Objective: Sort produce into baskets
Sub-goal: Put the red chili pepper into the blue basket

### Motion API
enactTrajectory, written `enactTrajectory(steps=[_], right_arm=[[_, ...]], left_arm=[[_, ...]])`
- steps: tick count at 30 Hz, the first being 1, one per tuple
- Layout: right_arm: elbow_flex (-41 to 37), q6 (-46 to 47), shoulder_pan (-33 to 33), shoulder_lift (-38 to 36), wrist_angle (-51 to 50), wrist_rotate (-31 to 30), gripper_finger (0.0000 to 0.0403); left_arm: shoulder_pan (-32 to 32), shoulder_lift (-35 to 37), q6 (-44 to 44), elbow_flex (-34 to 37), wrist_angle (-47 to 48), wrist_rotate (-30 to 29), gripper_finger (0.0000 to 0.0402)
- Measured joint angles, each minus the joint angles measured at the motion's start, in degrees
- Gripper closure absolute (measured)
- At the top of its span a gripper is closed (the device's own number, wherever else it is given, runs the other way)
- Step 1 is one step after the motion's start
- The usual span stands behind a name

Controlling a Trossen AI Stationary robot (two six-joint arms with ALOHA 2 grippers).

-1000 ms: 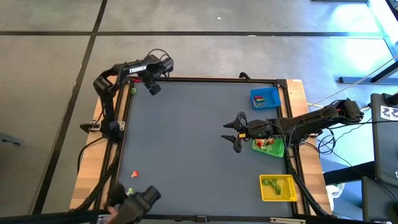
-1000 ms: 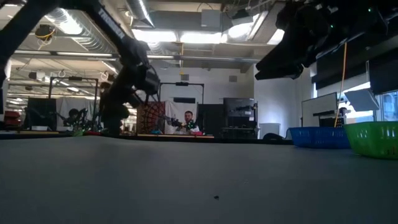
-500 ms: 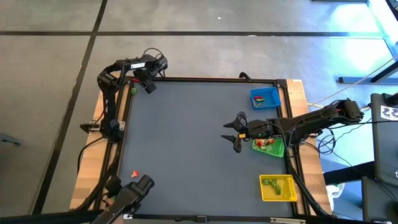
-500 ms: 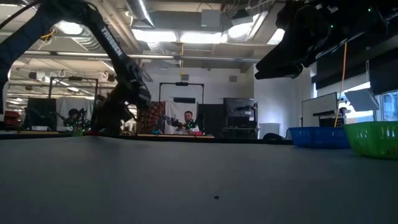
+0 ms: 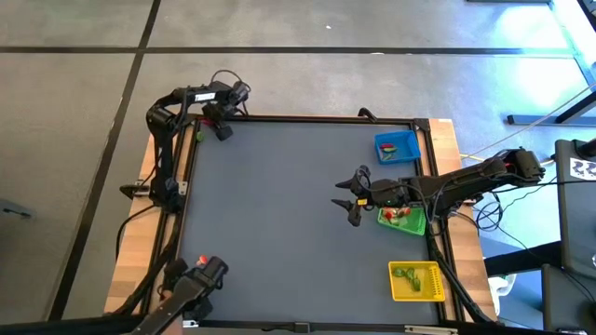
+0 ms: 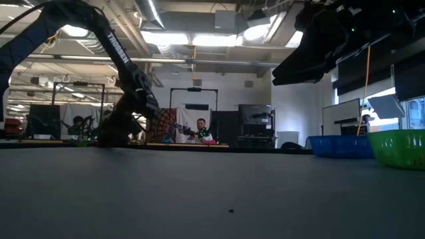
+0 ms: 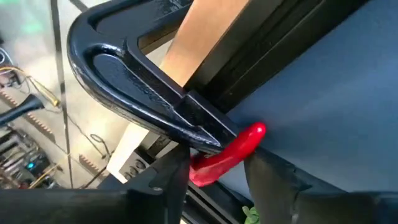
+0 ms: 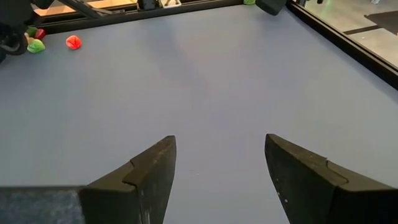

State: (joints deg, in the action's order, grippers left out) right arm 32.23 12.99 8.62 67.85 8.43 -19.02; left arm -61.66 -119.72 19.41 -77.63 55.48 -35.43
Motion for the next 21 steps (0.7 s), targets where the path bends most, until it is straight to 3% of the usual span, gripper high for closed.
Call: enactTrajectory(steps=[12,21], right_arm=[[0.00,0.00,-0.01,-0.02,-0.99,-0.03,0.0157],[0.00,0.00,-0.01,-0.02,-1.12,-0.03,0.0157]], left_arm=[[-1.05,-0.20,0.02,0.00,1.01,1.44,0.0376],[3.04,6.75,-1.05,0.15,3.10,2.97,0.0362]])
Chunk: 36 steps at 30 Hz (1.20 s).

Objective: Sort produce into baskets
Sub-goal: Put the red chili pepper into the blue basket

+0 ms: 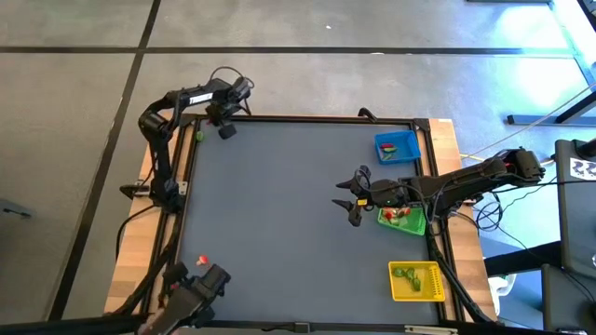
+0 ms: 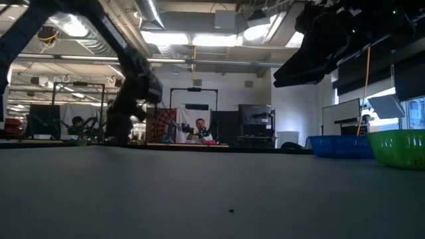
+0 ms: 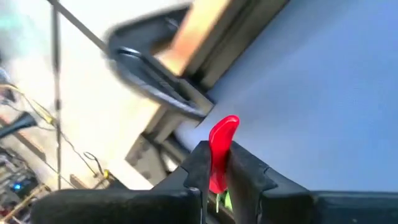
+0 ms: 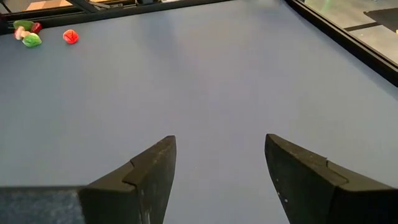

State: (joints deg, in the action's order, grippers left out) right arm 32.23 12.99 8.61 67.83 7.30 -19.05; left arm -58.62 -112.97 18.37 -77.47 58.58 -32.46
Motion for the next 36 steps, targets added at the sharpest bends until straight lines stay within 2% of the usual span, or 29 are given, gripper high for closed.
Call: enactTrajectory(steps=[3,6,9,14,16,20,26,31,36], right_arm=[[0.00,0.00,0.00,0.00,-0.28,0.00,0.0157],[0.00,0.01,-0.01,0.00,-0.28,0.04,0.0157],[0.00,1.95,-0.01,0.00,0.02,0.56,0.0157],[-0.02,5.83,-0.01,-0.02,1.58,-1.20,0.0157],[-0.02,7.00,-0.06,-0.02,4.11,1.86,0.0157],[-0.02,7.78,-0.07,-0.02,9.86,5.78,0.0141],[-0.02,7.30,-0.08,-0.02,13.12,3.06,0.0095],[-0.02,7.11,-0.04,-0.02,13.76,-2.41,0.0090],[-0.02,4.74,-0.03,0.00,15.73,-2.80,0.0112]], left_arm=[[2.75,4.42,-1.09,-0.02,-0.09,0.10,0.0364],[5.83,9.15,-2.77,-0.02,-0.61,3.20,0.0367],[9.18,14.40,-4.92,-0.02,-2.33,8.31,0.0365],[15.51,21.14,-8.93,-0.04,-7.56,20.87,0.0361],[18.05,22.96,-10.42,-0.07,-9.57,25.65,0.0363],[23.73,23.87,-10.99,-0.07,-16.23,32.01,0.0365],[31.92,23.35,-12.72,-0.04,-25.57,41.08,0.0358],[39.15,23.35,-14.16,-0.04,-33.68,42.48,0.0357],[45.06,22.72,-14.61,1.74,-45.10,42.46,0.0357]])
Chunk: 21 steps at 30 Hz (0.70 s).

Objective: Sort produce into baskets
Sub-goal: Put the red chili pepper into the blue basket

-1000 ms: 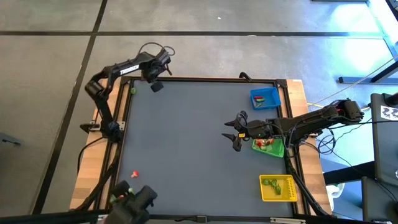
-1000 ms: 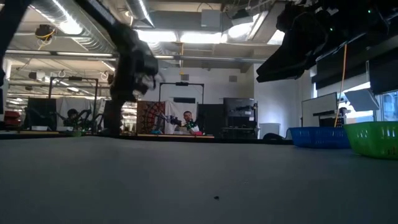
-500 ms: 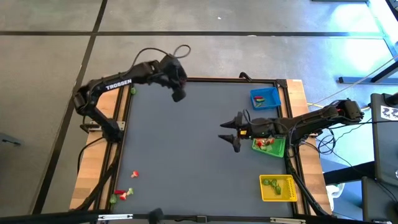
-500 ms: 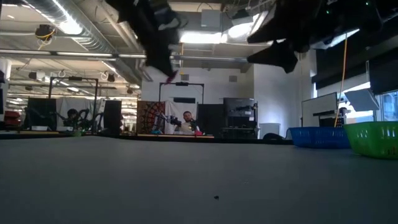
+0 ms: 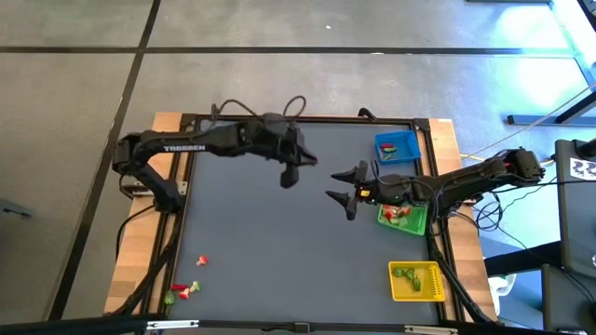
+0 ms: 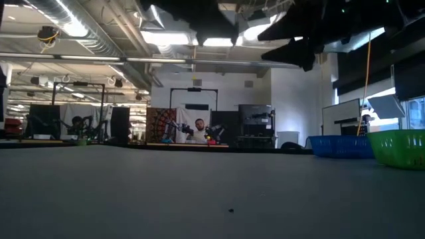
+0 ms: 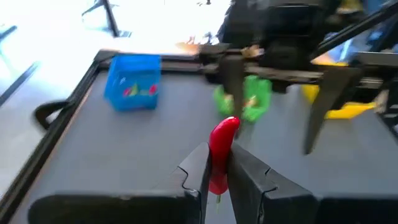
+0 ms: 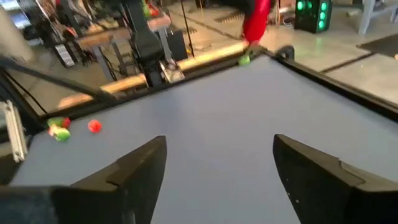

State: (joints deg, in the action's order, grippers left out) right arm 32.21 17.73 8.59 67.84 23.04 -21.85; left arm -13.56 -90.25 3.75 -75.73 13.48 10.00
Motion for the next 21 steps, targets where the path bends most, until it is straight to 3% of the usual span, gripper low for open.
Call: enactTrajectory(steps=[8,15,18,21], right_arm=[[0.01,-1.69,0.01,2.29,6.56,0.72,0.0155],[0.04,-5.34,0.04,3.21,9.18,4.92,0.0197],[0.04,-6.26,0.07,3.21,9.01,6.46,0.0239],[0.03,-7.38,0.08,3.21,8.81,6.67,0.0306]], left_arm=[[6.84,-3.93,-3.87,0.35,-11.19,-0.04,0.0357],[10.56,-7.80,-3.88,0.35,-14.02,-1.82,0.0357],[11.33,-8.41,-3.88,0.35,-14.07,-2.82,0.0356],[11.36,-8.60,-3.88,0.35,-14.17,-3.19,0.0356]])
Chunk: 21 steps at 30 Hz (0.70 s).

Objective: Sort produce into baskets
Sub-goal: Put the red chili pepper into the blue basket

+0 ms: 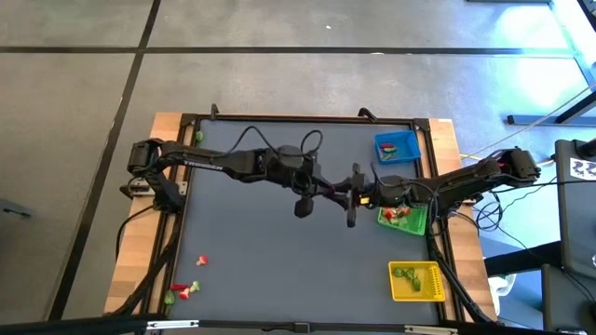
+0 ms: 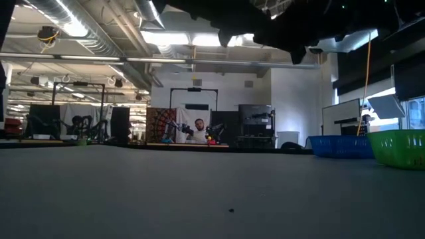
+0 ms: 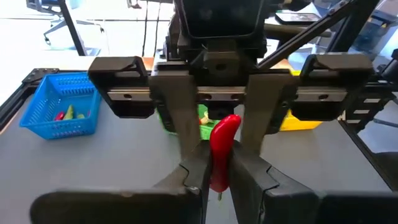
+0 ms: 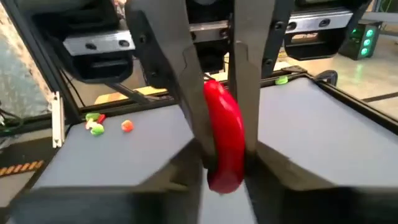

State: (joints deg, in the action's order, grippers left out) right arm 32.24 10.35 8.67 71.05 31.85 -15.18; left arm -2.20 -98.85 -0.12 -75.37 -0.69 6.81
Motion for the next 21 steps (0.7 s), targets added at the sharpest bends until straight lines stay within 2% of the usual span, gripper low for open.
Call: enactTrajectory(steps=[2,4,10,14,17,19,21], right_arm=[[-0.01,-1.17,0.00,0.00,-0.02,0.20,0.0356],[-0.03,-2.10,0.00,0.00,-0.19,0.73,0.0383],[-0.03,-1.92,0.00,0.00,-0.79,1.21,0.0366],[-0.03,-2.91,0.00,-0.02,-0.80,1.40,0.0386],[0.04,-3.50,0.00,-0.02,-1.69,1.40,0.0387],[0.23,-4.43,0.00,0.00,-2.99,1.05,0.0378],[0.27,-4.67,-0.12,-0.15,-6.03,-1.78,0.0366]], left_arm=[[0.00,0.00,0.00,0.00,0.04,-0.09,0.0356],[0.01,0.01,-0.96,0.00,0.08,-0.07,0.0356],[0.20,0.00,-1.72,0.00,0.13,0.00,0.0346],[0.02,0.00,-2.70,0.00,0.14,-0.06,0.0300],[-0.07,0.26,-2.07,0.00,1.11,-0.29,0.0260],[-0.07,1.11,-1.32,-0.07,3.70,-0.65,0.0240],[0.04,3.10,-1.19,0.07,9.97,1.07,0.0227]])
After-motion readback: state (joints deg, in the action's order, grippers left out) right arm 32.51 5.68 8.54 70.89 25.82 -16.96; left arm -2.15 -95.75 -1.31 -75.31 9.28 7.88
